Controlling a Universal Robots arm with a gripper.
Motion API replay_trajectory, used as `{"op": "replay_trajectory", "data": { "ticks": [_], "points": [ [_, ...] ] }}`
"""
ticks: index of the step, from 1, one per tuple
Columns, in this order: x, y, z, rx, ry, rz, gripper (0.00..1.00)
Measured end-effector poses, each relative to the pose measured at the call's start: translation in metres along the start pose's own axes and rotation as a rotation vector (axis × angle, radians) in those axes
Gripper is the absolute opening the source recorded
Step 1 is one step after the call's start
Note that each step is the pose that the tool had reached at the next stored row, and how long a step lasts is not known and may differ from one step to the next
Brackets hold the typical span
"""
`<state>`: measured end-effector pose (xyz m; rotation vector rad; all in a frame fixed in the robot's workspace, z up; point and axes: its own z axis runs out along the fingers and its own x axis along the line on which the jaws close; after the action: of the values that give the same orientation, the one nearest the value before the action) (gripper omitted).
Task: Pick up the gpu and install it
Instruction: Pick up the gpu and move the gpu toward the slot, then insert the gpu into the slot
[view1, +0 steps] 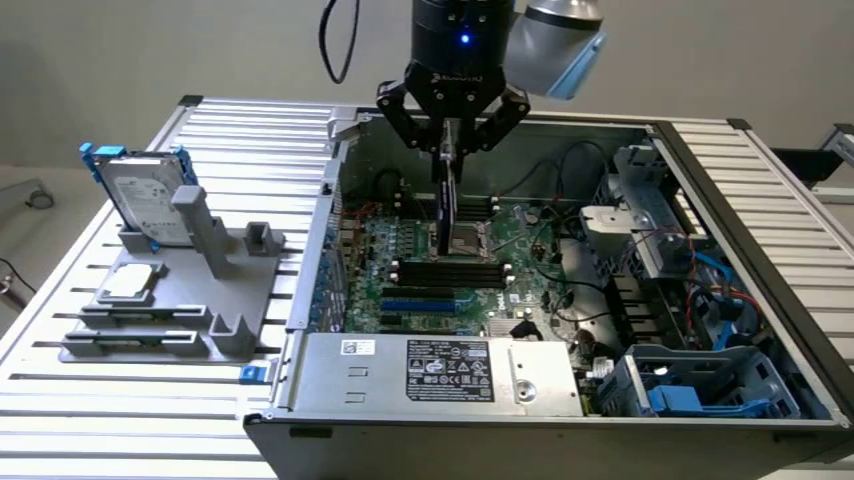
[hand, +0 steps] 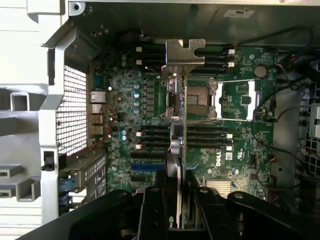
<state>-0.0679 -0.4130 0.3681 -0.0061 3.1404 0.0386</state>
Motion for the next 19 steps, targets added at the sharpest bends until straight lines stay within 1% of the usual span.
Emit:
{"op": "replay_trajectory", "data": {
  "ticks": [19],
  "points": [
    [-0.0007,0.0,0.0,0.0002,0.0003,0.0,0.27]
  ]
}}
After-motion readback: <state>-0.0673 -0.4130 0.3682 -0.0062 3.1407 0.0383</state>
